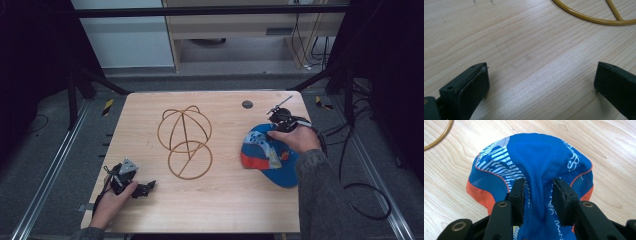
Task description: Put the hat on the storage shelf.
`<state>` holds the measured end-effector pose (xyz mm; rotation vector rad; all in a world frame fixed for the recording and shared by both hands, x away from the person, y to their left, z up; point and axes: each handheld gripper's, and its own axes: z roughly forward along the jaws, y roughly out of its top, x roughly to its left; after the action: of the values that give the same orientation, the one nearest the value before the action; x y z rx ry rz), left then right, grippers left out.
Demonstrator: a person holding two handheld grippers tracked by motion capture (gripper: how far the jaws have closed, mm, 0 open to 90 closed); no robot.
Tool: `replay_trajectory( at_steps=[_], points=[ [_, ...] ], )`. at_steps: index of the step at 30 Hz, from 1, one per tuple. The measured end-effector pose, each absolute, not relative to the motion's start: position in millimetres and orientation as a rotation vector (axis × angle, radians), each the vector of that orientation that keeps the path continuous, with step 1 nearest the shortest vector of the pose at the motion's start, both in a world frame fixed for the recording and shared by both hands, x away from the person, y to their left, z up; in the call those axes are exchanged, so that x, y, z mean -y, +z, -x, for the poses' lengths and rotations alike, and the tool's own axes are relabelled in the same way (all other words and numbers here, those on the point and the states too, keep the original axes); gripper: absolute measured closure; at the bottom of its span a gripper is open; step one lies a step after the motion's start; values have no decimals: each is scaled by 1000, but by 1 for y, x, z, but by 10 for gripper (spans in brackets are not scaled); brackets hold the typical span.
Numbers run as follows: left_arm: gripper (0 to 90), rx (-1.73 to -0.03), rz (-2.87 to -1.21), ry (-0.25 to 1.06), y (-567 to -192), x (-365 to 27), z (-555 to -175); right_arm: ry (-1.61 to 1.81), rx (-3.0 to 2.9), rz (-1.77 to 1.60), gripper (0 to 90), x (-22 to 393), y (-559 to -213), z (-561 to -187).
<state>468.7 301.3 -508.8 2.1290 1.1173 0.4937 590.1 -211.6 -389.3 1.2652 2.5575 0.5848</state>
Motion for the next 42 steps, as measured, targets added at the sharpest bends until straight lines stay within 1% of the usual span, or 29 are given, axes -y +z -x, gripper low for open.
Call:
replay_trajectory(
  at_steps=[10, 15, 16, 17, 18, 23, 42],
  points=[
    [0, -1118, -2129, 493, -509, -301, -469, 572, -2565, -1260, 675, 209, -391, -592],
    [0, -1118, -2129, 494, -509, -301, -469, 567, -2573, -1260, 772, 208, -391, -593],
    [0, -1117, -2129, 494, -509, -301, -469, 573, -2580, -1255, 813, 209, -391, -593],
    [0, -1117, -2129, 493, -509, -301, -469, 573, -2580, -1255, 813, 209, -391, -593],
    [0, -1117, -2130, 494, -509, -301, -469, 576, -2582, -1252, 842, 210, -391, -593],
    [0, -1117, -2129, 494, -509, -301, -469, 578, -2590, -1252, 882, 212, -390, -592],
    [0, -1117, -2130, 493, -509, -301, -469, 528, -2612, -1182, 897, 221, -369, -582]
  ],
)
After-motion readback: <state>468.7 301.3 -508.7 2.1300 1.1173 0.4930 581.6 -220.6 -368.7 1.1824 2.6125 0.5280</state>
